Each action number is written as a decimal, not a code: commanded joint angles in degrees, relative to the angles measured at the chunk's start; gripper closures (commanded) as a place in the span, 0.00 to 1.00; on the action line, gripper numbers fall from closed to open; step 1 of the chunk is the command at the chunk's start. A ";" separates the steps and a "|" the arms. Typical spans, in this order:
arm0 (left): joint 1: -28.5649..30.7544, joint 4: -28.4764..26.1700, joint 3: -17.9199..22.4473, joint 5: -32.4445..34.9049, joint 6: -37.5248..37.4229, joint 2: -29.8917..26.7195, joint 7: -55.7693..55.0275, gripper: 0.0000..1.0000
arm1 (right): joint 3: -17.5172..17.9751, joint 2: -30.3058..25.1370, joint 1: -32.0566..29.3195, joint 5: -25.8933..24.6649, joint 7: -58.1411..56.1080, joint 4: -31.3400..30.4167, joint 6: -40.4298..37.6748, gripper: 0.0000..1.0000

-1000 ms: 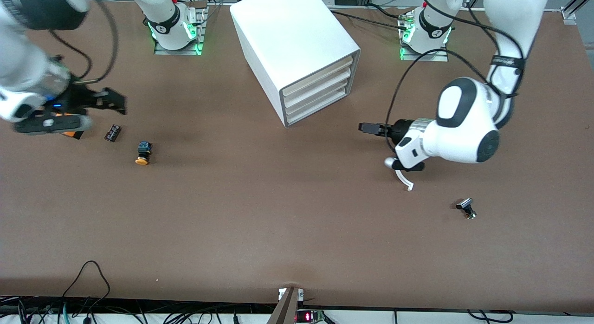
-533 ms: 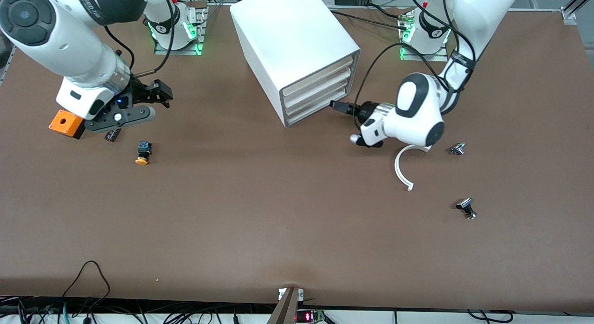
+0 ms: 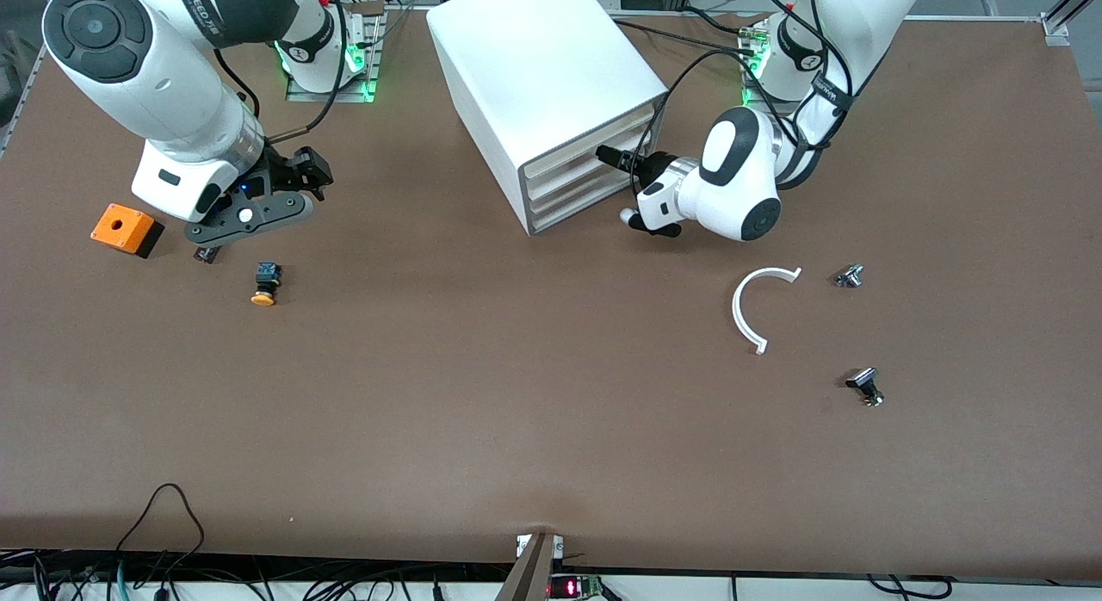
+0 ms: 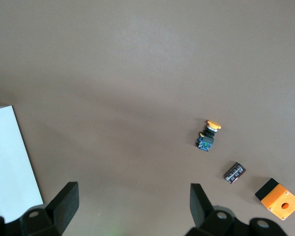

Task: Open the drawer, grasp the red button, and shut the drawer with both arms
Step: 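Grasp the drawer handle with the left gripper while the right gripper approaches, then pull the drawer open with the left gripper while the right gripper nears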

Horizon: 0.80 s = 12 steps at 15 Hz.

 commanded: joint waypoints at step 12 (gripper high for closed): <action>2.95 -2.71 -0.94 1.10 7.71 -1.58 1.88 1.00 | 3.72 6.66 6.31 -10.58 -25.06 0.57 6.31 0.00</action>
